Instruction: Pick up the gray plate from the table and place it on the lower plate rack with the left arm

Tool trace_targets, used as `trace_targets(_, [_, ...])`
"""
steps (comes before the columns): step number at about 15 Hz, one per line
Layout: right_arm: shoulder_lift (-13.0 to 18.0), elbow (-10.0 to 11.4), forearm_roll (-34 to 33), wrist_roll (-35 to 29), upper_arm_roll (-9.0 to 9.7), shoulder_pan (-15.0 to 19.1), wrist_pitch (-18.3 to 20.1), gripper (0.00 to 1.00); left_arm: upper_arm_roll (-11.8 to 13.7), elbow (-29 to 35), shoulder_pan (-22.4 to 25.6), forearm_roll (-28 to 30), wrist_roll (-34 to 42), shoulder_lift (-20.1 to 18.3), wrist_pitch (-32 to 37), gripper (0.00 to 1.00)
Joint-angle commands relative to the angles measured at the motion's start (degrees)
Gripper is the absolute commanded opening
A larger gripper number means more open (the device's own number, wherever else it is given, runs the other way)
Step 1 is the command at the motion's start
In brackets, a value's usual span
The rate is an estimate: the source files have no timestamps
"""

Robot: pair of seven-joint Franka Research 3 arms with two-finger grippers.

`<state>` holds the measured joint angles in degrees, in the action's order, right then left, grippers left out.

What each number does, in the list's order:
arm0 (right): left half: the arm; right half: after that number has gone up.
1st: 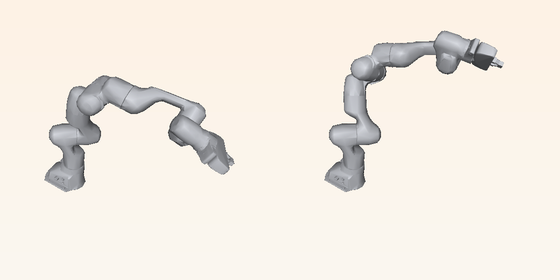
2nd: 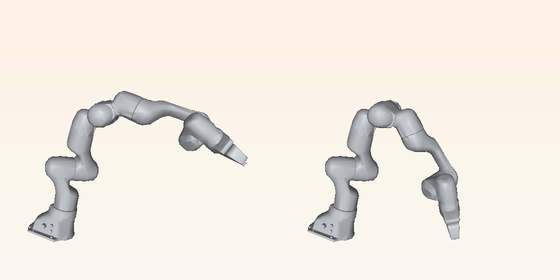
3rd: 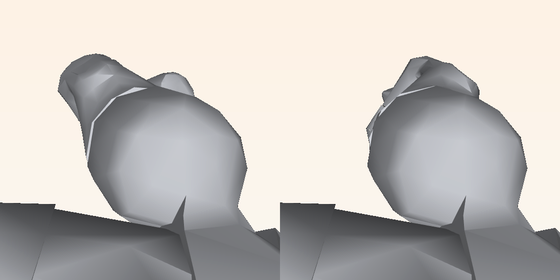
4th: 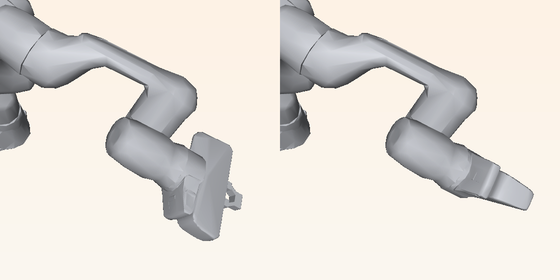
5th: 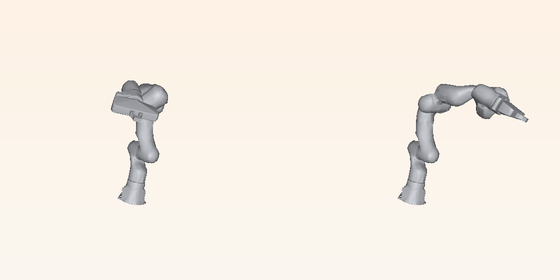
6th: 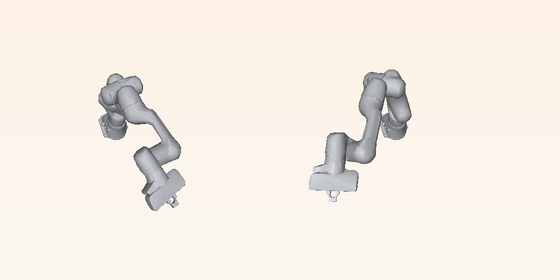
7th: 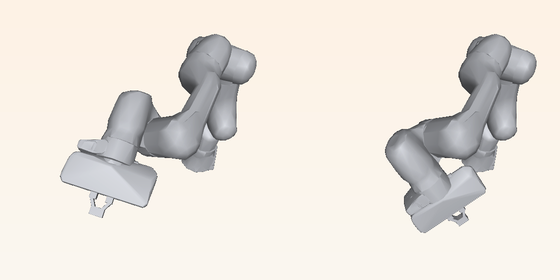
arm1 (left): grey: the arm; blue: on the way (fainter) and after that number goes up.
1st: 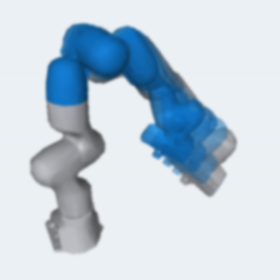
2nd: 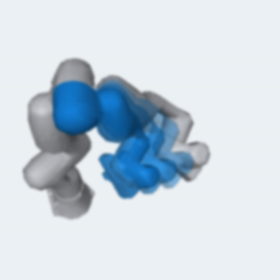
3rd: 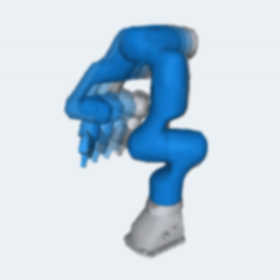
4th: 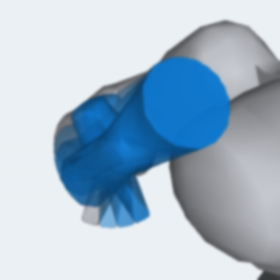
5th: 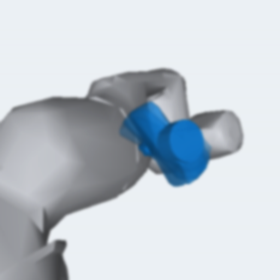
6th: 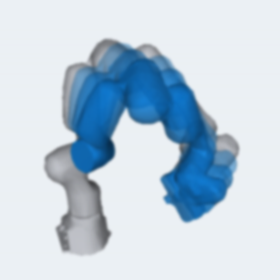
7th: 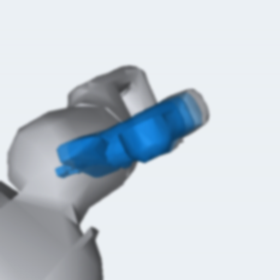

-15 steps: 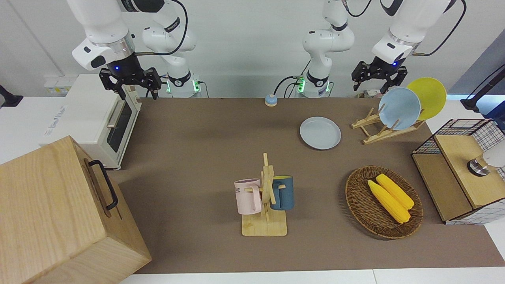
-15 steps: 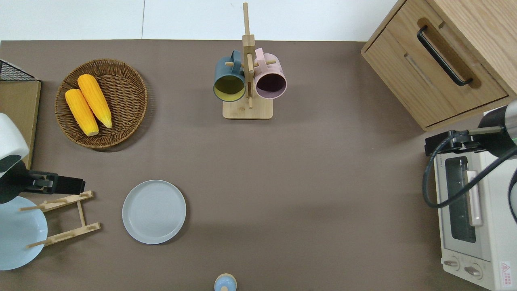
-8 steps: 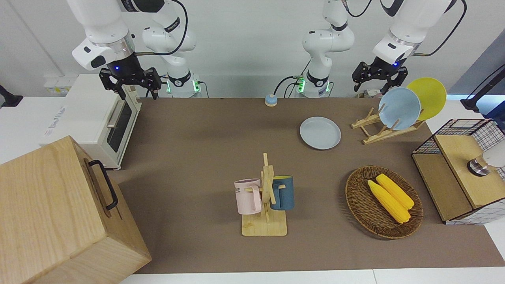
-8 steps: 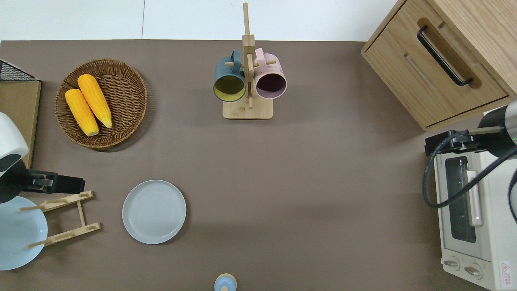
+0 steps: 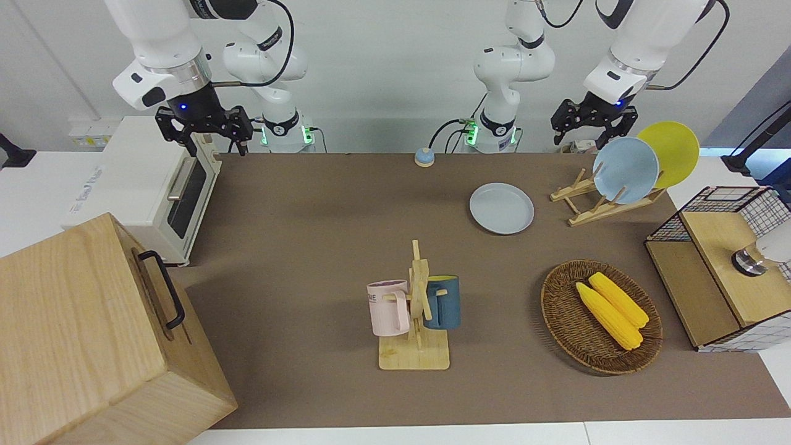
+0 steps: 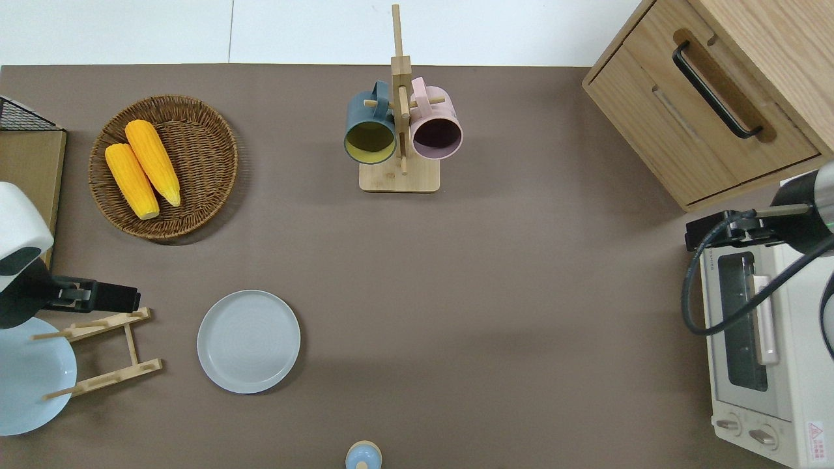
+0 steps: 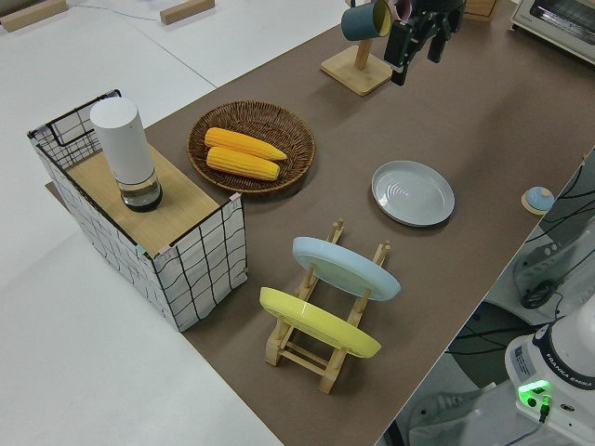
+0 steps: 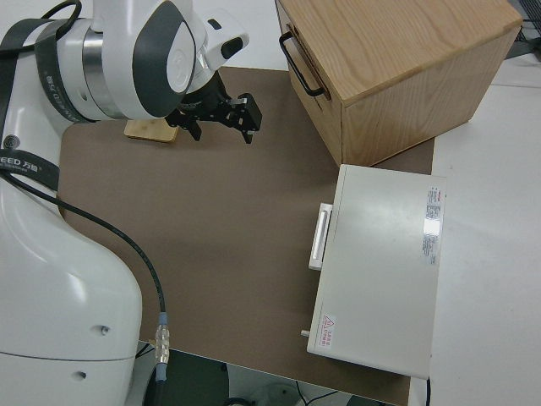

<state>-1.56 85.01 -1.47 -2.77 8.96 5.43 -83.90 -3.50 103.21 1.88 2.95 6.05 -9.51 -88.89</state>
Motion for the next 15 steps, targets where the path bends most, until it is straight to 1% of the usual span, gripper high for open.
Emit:
trace_targets(1, [0.0, -0.4, 0.2, -0.2, -0.34, -0.4, 0.1, 0.983, 0.1, 6.8, -1.0, -0.4, -1.9, -3.6, -3.6, 1.00])
trace_targets(5, [0.0, -0.4, 0.2, -0.2, -0.34, -0.4, 0.1, 0.983, 0.0, 15.9, -1.1, -0.4, -1.9, -6.9, -10.7, 1.00])
trace_targets(11, [0.0, -0.4, 0.2, -0.2, -0.34, -0.4, 0.1, 0.983, -0.1, 27.6, -1.2, -0.5, -1.9, -7.6, -23.7, 1.00])
trace_targets(15, [0.0, -0.4, 0.2, -0.2, -0.34, -0.4, 0.1, 0.983, -0.2, 34.4, -1.4, -0.5, -1.9, -7.7, -31.6, 1.00])
